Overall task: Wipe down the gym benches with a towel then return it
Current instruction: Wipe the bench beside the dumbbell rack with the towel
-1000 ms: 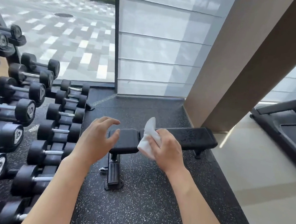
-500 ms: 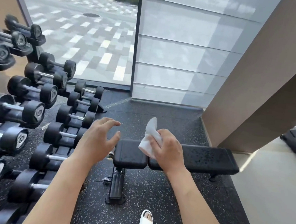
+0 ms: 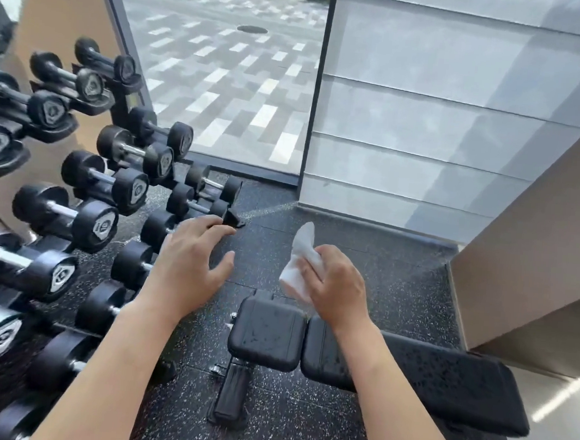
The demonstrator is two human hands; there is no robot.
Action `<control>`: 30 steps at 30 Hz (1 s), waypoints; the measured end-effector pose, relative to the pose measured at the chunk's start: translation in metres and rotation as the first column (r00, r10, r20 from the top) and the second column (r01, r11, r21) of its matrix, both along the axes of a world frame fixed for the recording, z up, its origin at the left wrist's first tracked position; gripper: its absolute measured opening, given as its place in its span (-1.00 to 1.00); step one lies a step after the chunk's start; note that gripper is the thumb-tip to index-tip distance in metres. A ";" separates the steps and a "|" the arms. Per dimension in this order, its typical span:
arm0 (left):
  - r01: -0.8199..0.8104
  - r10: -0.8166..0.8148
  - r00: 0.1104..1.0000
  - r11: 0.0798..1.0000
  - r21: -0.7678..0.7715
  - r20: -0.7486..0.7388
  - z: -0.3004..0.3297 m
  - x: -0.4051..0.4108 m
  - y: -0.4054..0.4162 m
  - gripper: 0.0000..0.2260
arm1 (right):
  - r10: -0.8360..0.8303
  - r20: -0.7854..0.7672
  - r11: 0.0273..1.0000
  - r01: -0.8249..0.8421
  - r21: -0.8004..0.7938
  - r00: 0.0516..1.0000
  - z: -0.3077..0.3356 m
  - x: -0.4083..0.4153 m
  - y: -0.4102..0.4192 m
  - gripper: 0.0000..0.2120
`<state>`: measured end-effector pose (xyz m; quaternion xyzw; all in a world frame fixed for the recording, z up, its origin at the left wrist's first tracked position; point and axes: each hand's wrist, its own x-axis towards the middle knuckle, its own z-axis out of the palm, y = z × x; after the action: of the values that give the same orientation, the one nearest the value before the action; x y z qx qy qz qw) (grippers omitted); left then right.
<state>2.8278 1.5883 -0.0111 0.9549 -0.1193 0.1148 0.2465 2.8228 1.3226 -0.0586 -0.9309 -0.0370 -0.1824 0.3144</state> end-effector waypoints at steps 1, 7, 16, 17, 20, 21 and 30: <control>-0.005 0.005 1.000 1.000 0.012 -0.004 0.001 0.008 0.000 -0.65 | 0.005 0.003 1.000 -0.005 0.005 1.000 -0.001 0.009 0.000 -0.73; 0.017 -0.017 1.000 1.000 0.022 -0.003 -0.003 0.060 0.003 -0.64 | -0.003 -0.007 1.000 0.003 0.016 1.000 -0.011 0.056 0.008 -0.73; 0.191 -0.189 0.980 0.981 0.026 -0.066 -0.019 0.163 0.032 -0.63 | -0.143 -0.046 0.989 0.144 0.033 0.989 -0.025 0.120 0.040 -0.68; 0.205 -0.203 0.977 0.979 0.020 -0.072 -0.021 0.177 0.036 -0.63 | -0.161 -0.050 0.986 0.162 0.036 0.986 -0.026 0.127 0.045 -0.68; 0.260 -0.257 0.962 0.965 0.018 -0.090 -0.035 0.217 0.042 -0.63 | -0.233 -0.079 0.971 0.236 0.038 0.969 -0.034 0.150 0.056 -0.74; 0.274 -0.270 0.957 0.962 0.021 -0.105 -0.039 0.226 0.043 -0.63 | -0.247 -0.087 0.967 0.252 0.044 0.965 -0.036 0.156 0.058 -0.76; 0.298 -0.287 0.934 0.954 0.022 -0.212 -0.124 0.282 0.035 -0.55 | -0.262 -0.127 0.960 0.271 0.065 0.957 -0.112 0.214 0.039 -0.81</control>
<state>3.1103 1.6230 -0.1352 0.9395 -0.2370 -0.0260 0.2461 3.0371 1.3619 -0.1702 -0.9227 0.1150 -0.1694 0.3266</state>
